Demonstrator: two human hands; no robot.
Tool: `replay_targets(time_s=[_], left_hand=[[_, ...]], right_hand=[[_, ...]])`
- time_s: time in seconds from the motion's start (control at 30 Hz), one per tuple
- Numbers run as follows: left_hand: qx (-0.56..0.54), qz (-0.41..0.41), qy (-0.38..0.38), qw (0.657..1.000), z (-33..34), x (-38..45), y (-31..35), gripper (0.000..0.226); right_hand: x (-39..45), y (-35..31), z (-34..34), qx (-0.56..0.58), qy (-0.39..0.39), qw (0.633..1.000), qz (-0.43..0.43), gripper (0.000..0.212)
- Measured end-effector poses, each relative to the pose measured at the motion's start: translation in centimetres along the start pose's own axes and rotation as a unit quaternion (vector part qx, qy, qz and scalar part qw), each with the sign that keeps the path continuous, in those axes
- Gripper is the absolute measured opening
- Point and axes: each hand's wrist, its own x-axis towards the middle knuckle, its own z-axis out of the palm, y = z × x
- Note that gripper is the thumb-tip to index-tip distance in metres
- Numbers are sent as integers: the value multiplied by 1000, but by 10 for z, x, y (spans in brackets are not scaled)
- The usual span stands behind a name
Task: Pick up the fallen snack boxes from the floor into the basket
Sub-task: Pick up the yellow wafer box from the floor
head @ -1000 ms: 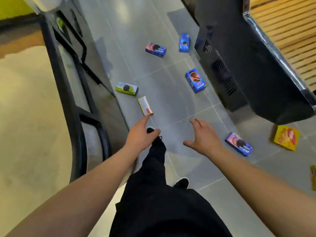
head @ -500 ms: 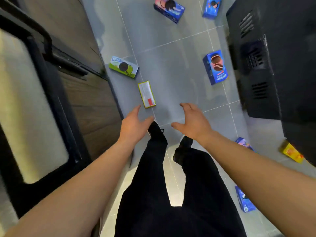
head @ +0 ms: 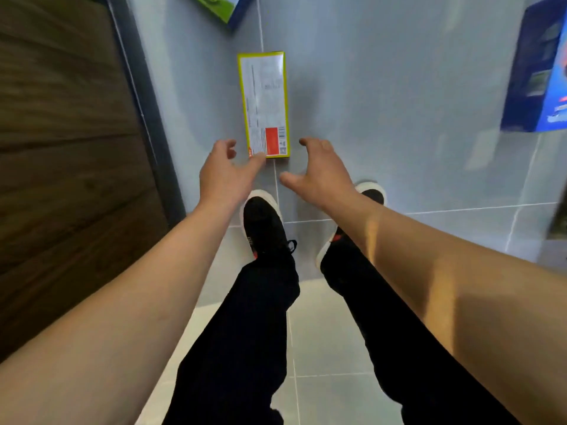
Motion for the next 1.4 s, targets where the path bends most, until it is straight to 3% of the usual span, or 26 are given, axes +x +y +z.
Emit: replay_targets(time_s=[0.23, 0.33, 0.43, 0.53, 0.67, 0.8, 0.97, 1.07, 1.17, 1.27, 1.4], left_hand=[[-27, -18, -12, 999, 62, 113, -61, 62], [-51, 9, -23, 998, 76, 122, -63, 54], [-135, -16, -36, 990, 81, 102, -55, 48], [-276, -77, -51, 957, 65, 65, -33, 40], [-334, -134, -76, 930, 19, -2, 28, 20], [-340, -187, -111, 915, -40, -85, 94, 8], [-292, -184, -142, 928, -115, -193, 171, 9], [-254, -166, -200, 932, -149, -259, 216, 13], [-184, -127, -237, 945, -178, -321, 255, 16], [-89, 19, -191, 977, -201, -364, 278, 23], [-57, 202, -165, 964, -229, -415, 296, 21]], right_hand=[[111, 34, 74, 66, 9, 998, -3, 56], [125, 34, 81, 103, 3, 995, -6, 51], [110, 35, 73, 158, 4, 987, 10, 46], [74, 31, 43, 168, -26, 985, 9, 47], [2, 21, -23, 96, -84, 992, 2, 78], [-80, 11, -102, -25, 41, 998, -41, 98], [-186, -17, -207, -152, 140, 971, -120, 92], [-244, -29, -260, -158, 167, 960, -161, 65], [-305, -38, -302, -137, 161, 967, -144, 45], [-367, -44, -328, -104, 180, 970, -124, 37], [-435, -58, -338, -88, 165, 980, -71, 35]])
